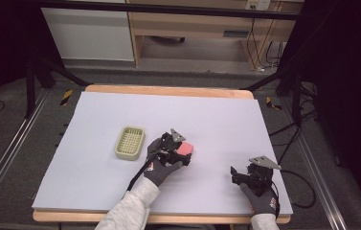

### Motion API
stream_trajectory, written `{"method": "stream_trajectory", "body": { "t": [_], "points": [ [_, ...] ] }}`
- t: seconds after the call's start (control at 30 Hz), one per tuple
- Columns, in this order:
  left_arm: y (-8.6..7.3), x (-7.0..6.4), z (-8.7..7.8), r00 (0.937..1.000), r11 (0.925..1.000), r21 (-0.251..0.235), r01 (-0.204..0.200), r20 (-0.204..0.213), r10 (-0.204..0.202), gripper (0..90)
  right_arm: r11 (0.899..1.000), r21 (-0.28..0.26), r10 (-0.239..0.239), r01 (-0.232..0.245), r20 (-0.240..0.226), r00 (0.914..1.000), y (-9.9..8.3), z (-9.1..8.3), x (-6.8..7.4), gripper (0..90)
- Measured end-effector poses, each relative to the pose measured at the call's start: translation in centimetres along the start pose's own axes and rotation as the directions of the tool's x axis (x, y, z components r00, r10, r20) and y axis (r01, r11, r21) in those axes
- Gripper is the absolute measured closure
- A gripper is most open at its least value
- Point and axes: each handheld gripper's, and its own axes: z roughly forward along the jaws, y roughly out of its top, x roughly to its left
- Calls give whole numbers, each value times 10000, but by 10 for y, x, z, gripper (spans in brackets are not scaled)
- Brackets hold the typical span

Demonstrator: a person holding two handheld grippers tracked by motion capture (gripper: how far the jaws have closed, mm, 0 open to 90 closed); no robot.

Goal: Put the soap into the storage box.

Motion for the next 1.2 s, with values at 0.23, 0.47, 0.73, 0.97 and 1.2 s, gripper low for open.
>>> {"method": "stream_trajectory", "body": {
  "t": [0.23, 0.47, 0.73, 0.97, 1.2],
  "points": [
    [0, 0, 7, 10000, 9996, 265, -25, -50, 26, 212, 10000, 29, -43, 43, -25, 10000, 0, 0, 0, 90],
    [0, 0, 12, 10000, 9992, 405, 53, 4, -53, 220, 10000, 45, -72, 72, -25, 10000, 0, 1, 0, 91],
    [0, 0, 18, 9999, 9983, 568, 94, 51, -97, 234, 10000, 44, -71, 71, -16, 10000, 0, 1, 0, 91],
    [-1, -1, 23, 10000, 9964, 847, 29, 61, -34, 237, 10000, 62, -64, 64, -20, 10000, 0, 1, 0, 91],
    [-1, -1, 25, 9999, 9958, 916, 93, 62, -99, 253, 10000, 66, -62, 62, -18, 10000, 0, 1, 0, 92]
  ]
}}
